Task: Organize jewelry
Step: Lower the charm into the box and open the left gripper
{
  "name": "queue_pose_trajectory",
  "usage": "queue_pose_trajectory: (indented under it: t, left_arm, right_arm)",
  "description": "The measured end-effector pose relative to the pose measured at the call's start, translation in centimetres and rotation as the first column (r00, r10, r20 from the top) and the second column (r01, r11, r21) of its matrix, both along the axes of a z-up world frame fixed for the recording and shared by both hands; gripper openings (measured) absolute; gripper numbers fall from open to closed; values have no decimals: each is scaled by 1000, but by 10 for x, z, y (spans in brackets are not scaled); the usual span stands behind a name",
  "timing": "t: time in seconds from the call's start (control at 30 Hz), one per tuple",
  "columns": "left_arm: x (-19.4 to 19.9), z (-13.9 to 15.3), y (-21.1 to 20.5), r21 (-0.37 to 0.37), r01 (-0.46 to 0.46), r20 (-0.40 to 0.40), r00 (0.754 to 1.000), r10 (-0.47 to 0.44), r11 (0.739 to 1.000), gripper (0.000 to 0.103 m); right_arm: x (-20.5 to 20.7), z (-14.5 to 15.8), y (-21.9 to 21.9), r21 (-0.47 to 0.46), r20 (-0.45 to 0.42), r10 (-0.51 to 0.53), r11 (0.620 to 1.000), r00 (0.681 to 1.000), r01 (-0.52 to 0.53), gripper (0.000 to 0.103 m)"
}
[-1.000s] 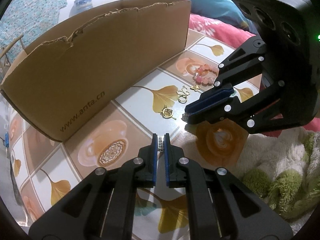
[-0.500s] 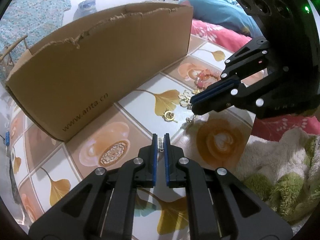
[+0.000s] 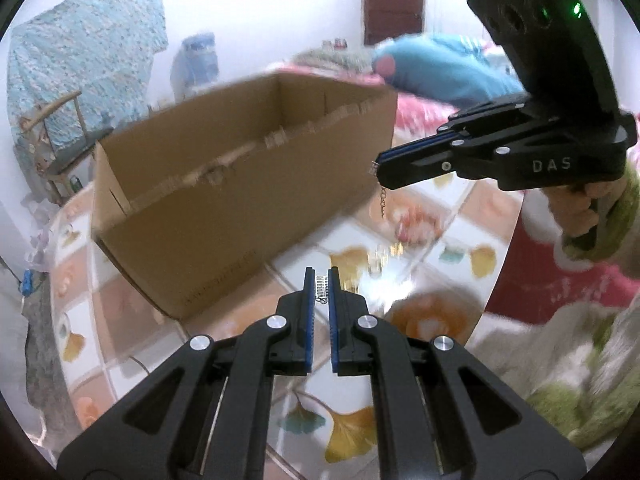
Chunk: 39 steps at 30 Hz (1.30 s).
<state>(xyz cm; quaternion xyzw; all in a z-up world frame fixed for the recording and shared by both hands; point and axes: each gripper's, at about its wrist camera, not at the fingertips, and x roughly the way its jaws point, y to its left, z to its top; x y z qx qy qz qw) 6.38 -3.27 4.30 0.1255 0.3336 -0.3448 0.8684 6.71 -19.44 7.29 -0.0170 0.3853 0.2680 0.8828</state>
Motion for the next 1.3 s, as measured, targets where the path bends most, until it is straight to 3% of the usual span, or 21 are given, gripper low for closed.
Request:
queue_pose_trajectory:
  t: [0.23,0.37,0.47,0.57,0.63,0.77,0.87,0.97,1.07,1.2,1.3]
  left_arm:
    - [23,69,16,-157,-33,115,992,51,987,5]
    - [58,86,6,-142,-51,106,992,67,989,5]
    - [104,83,-14,-100,-42,-2,999,42,994,5]
    - [151,68,-28,-72,-59,-169,984,46,996,5]
    - [181,52,-36,-30,-79,-265,962,69,996,5]
    - [221,22,-41,31,-124,-402,907,126,992,5]
    - [237,1,-37,32,-169,-501,850,163,985,6]
    - [246,-9,-29,35,-195,-536,824,183,980,6]
    - [250,-12,-30,29,-207,-551,813,189,978,6]
    - [250,-11,-33,32,-207,-545,816,191,978,7]
    - [250,-10,-33,49,-211,-545,814,203,976,15]
  right_arm:
    - [28,63,-14,115,136,25,993,990,-41,3]
    - [70,83,-19,129,125,36,990,992,-52,4]
    - [112,77,-20,109,16,28,994,999,-29,4]
    - [155,56,-22,86,-158,-3,996,987,17,4]
    - [184,34,-23,58,-282,-22,997,959,40,4]
    - [218,-5,-23,27,-442,-45,998,896,63,4]
    - [229,-21,-18,-23,-467,-55,999,883,50,4]
    - [235,-32,-15,-62,-476,-66,997,877,41,4]
    - [240,-37,-20,-70,-490,-77,996,869,49,4]
    - [242,-39,-25,-77,-491,-100,994,866,71,4]
    - [244,-39,-29,-73,-495,-110,994,862,85,5]
